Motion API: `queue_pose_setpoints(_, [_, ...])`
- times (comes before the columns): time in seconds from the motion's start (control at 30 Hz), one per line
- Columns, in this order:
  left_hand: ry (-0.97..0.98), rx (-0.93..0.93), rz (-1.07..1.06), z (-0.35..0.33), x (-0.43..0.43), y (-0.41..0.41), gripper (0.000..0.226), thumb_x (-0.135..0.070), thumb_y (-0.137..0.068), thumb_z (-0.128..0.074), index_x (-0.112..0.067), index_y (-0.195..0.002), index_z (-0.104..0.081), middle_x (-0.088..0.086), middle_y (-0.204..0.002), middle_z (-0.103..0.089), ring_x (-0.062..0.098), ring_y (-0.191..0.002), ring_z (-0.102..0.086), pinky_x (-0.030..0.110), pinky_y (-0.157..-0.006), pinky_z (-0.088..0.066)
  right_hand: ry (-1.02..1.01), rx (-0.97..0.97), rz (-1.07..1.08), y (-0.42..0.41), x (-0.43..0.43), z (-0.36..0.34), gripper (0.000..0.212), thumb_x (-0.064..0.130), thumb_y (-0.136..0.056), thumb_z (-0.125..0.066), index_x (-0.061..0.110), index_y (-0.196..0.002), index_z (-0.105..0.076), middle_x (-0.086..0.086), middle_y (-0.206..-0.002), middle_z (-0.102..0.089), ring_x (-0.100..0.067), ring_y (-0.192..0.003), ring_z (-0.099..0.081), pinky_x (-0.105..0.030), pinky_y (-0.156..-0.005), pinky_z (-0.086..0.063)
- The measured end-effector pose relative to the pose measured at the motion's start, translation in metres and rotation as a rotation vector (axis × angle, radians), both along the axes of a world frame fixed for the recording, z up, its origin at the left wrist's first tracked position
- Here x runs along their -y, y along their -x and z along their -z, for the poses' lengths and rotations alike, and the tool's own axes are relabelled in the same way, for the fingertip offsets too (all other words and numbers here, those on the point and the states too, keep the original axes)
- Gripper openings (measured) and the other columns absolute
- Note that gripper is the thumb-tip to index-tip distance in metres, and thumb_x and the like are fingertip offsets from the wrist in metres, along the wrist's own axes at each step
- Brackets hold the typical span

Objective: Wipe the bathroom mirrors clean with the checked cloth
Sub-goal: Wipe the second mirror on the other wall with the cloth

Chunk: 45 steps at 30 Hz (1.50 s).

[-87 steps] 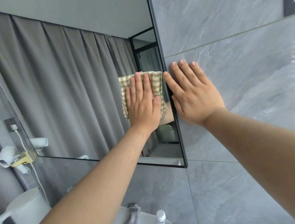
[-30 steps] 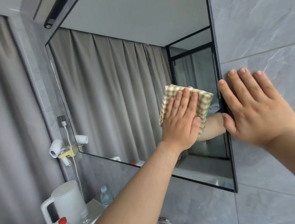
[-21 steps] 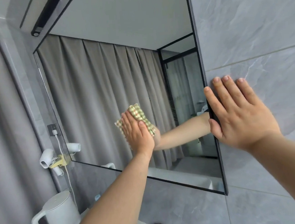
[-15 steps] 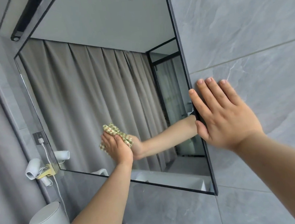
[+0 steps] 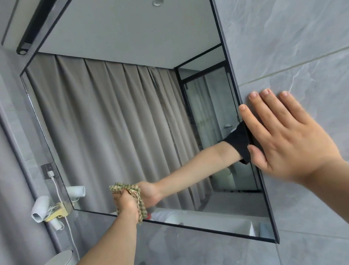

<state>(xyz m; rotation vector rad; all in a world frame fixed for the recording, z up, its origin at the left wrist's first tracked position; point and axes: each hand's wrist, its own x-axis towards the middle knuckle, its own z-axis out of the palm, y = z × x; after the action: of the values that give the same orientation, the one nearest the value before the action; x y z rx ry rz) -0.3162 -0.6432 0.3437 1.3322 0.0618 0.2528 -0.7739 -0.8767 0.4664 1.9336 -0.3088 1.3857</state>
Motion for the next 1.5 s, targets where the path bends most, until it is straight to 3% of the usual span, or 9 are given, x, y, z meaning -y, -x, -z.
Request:
queue_pose_setpoints(0.17, [-0.038, -0.040, 0.064, -0.028, -0.009, 0.010, 0.047, -0.042, -0.096, -0.040, -0.016, -0.132, -0.053, 0.004, -0.121, -0.062, 0.024, -0.105, -0.058, 0.036, -0.094, -0.044, 0.007, 0.015, -0.020, -0.001, 0.002, 0.000, 0.071, 0.040, -0.093, -0.034, -0.003, -0.150, -0.033, -0.031, -0.153, -0.033, -0.048, -0.141, -0.032, -0.060, -0.118, -0.023])
queue_pose_setpoints(0.3, [-0.091, 0.101, -0.066, -0.098, -0.008, 0.007, 0.054, -0.031, -0.103, -0.039, -0.012, -0.153, -0.032, 0.008, -0.156, -0.036, 0.029, -0.142, -0.037, 0.044, -0.119, -0.025, 0.016, 0.031, -0.030, -0.003, 0.002, 0.000, 0.071, 0.039, -0.093, -0.034, -0.004, -0.149, -0.034, -0.031, -0.152, -0.034, -0.049, -0.140, -0.035, -0.061, -0.116, -0.026])
queue_pose_setpoints(0.53, [-0.474, 0.623, -0.145, -0.218, 0.031, 0.086, 0.060, -0.023, -0.107, -0.033, -0.006, -0.158, -0.007, 0.012, -0.166, -0.001, 0.022, -0.154, 0.001, 0.035, -0.122, 0.009, -0.006, 0.032, -0.034, -0.003, 0.002, 0.000, 0.071, 0.039, -0.092, -0.035, -0.003, -0.150, -0.034, -0.030, -0.152, -0.034, -0.048, -0.140, -0.035, -0.060, -0.117, -0.024])
queue_pose_setpoints(0.73, [-0.727, 1.124, -0.123, -0.237, 0.079, 0.207, 0.072, -0.038, -0.094, -0.014, -0.005, -0.157, -0.002, 0.013, -0.166, 0.005, 0.023, -0.153, 0.008, 0.032, -0.122, 0.012, -0.006, 0.035, -0.027, -0.004, 0.003, 0.001, 0.071, 0.039, -0.092, -0.034, -0.002, -0.150, -0.034, -0.030, -0.153, -0.034, -0.048, -0.140, -0.035, -0.059, -0.118, -0.023])
queue_pose_setpoints(0.87, [-0.918, 1.514, -0.131, -0.220, 0.115, 0.277, 0.066, -0.036, -0.099, -0.015, -0.009, -0.155, 0.008, 0.008, -0.164, 0.012, 0.022, -0.152, 0.014, 0.040, -0.124, 0.008, 0.009, 0.058, -0.040, -0.005, 0.003, 0.001, 0.070, 0.039, -0.092, -0.036, -0.002, -0.149, -0.036, -0.029, -0.153, -0.035, -0.048, -0.140, -0.036, -0.059, -0.117, -0.025])
queue_pose_setpoints(0.97, [-1.001, 1.685, -0.090, -0.209, 0.125, 0.303, 0.067, -0.034, -0.098, -0.022, -0.006, -0.156, -0.004, 0.013, -0.165, 0.003, 0.027, -0.154, 0.004, 0.047, -0.124, 0.003, 0.016, 0.063, -0.046, -0.004, 0.004, 0.001, 0.070, 0.040, -0.093, -0.035, -0.002, -0.149, -0.037, -0.029, -0.153, -0.035, -0.047, -0.140, -0.036, -0.059, -0.117, -0.026])
queue_pose_setpoints(1.1, [-0.956, 1.642, -0.028, -0.229, 0.113, 0.286, 0.062, -0.034, -0.101, -0.017, -0.009, -0.158, -0.009, 0.010, -0.167, -0.002, 0.017, -0.152, 0.010, 0.038, -0.124, 0.010, 0.013, 0.062, -0.044, -0.004, 0.003, 0.001, 0.070, 0.040, -0.092, -0.034, -0.002, -0.149, -0.037, -0.029, -0.153, -0.035, -0.048, -0.139, -0.037, -0.059, -0.117, -0.025])
queue_pose_setpoints(1.3, [-0.729, 1.191, -0.078, -0.291, 0.076, 0.206, 0.068, -0.031, -0.095, -0.022, -0.009, -0.158, -0.009, 0.011, -0.166, -0.001, 0.021, -0.154, 0.003, 0.026, -0.119, 0.011, 0.015, 0.065, -0.037, -0.005, 0.003, 0.001, 0.071, 0.039, -0.092, -0.035, -0.002, -0.149, -0.036, -0.029, -0.153, -0.035, -0.047, -0.139, -0.037, -0.060, -0.117, -0.026])
queue_pose_setpoints(1.5, [-0.527, 0.771, -0.129, -0.282, 0.031, 0.099, 0.057, -0.024, -0.107, -0.030, -0.010, -0.158, -0.010, 0.010, -0.167, -0.004, 0.020, -0.154, -0.002, 0.032, -0.123, 0.005, 0.014, 0.062, -0.032, -0.004, 0.003, 0.002, 0.072, 0.038, -0.091, -0.037, -0.002, -0.150, -0.034, -0.029, -0.153, -0.034, -0.047, -0.141, -0.035, -0.059, -0.117, -0.025])
